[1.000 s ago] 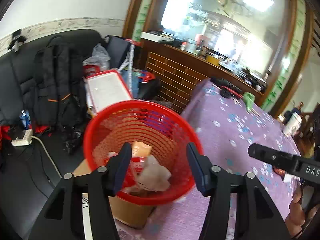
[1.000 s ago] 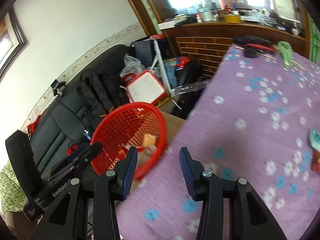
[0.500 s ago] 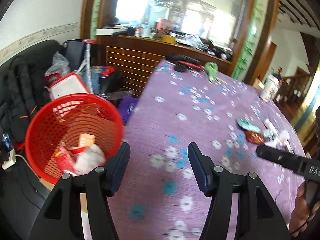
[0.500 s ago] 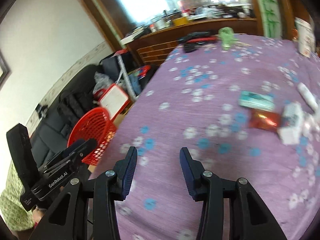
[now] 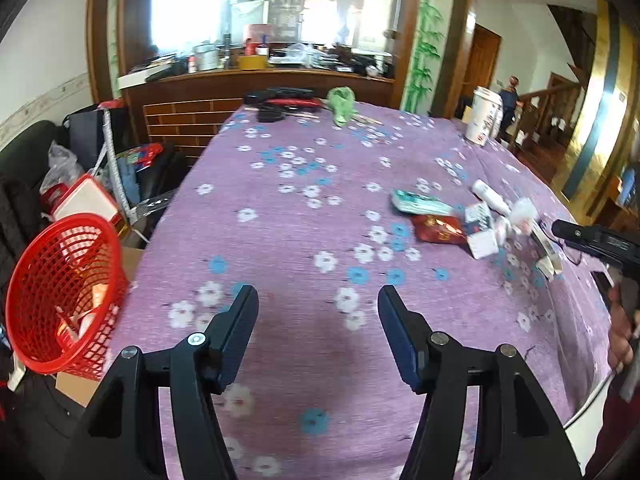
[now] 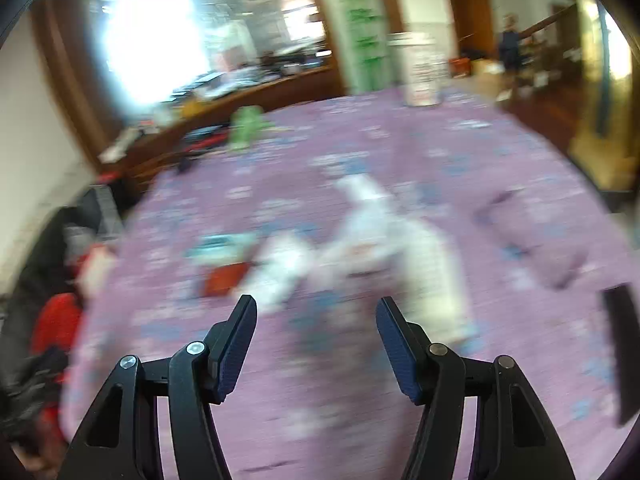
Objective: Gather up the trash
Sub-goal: 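Return both tools to the table and grasp the white barcode box with the right tool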
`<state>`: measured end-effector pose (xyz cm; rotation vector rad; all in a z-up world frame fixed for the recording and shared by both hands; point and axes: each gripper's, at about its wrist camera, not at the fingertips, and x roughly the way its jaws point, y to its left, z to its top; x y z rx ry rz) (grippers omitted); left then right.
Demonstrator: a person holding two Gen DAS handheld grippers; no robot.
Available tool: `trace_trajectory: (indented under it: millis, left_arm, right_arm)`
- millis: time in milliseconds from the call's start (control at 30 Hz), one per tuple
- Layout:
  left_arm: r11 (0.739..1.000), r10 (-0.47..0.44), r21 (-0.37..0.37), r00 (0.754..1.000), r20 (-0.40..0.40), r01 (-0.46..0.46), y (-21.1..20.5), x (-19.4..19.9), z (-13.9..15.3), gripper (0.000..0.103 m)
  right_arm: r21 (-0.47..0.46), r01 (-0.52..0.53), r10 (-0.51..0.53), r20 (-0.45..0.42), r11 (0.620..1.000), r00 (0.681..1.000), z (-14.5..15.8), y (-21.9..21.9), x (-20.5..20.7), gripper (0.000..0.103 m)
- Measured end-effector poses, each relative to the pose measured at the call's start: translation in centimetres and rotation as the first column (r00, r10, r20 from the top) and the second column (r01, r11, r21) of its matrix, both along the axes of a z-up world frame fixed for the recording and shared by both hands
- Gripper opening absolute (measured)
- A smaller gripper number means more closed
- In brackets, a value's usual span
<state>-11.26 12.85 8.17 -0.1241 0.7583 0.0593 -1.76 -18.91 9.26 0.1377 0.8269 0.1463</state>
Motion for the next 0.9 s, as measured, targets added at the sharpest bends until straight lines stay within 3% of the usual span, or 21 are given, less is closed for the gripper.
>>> trace_trajectory:
  millis: [167, 367, 433, 467, 667, 900]
  left_arm:
    - [0.999, -0.046, 0.017, 0.999, -0.015, 0.046, -2.3, 0.5, -0.2, 0.061]
    - [0.996, -0.088, 0.031, 0.996, -0.032, 0.089, -4.4, 1.2, -0.5, 0.061]
    - [0.995, -0.098, 0.034, 0.995, -0.034, 0.099, -4.8, 1.4, -0.5, 0.061]
    - [0.994, -0.103, 0.033, 0.994, -0.037, 0.105, -5.0, 1.6, -0.5, 0.061]
    - [0.990, -0.139, 0.018, 0.989, -0.051, 0.140, -6.6, 2.7, -0.4, 0.061]
    - [0.981, -0.188, 0.033, 0.980, -0.069, 0.191, -9.5, 4.2, -0.2, 0.062]
  right_arm:
    - [-0.099, 0.059, -0.062, -0.023, 0.993, 0.998, -1.7, -2.6, 2.1, 0.066]
    - [-0.228, 0.070, -0.085, -0.056, 0.971, 0.995, -4.0, -1.8, 4.1, 0.065]
    - [-0.264, 0.097, -0.116, -0.058, 0.960, 0.992, -4.7, -2.2, 4.6, 0.053]
    - [-0.264, 0.107, -0.128, -0.065, 0.958, 0.990, -4.9, -2.5, 4.6, 0.042]
    - [-0.214, 0.158, -0.170, -0.040, 0.964, 0.985, -3.9, -4.9, 3.4, 0.016]
    - [-0.148, 0.180, -0.185, -0.024, 0.972, 0.982, -3.2, -7.2, 1.8, 0.015]
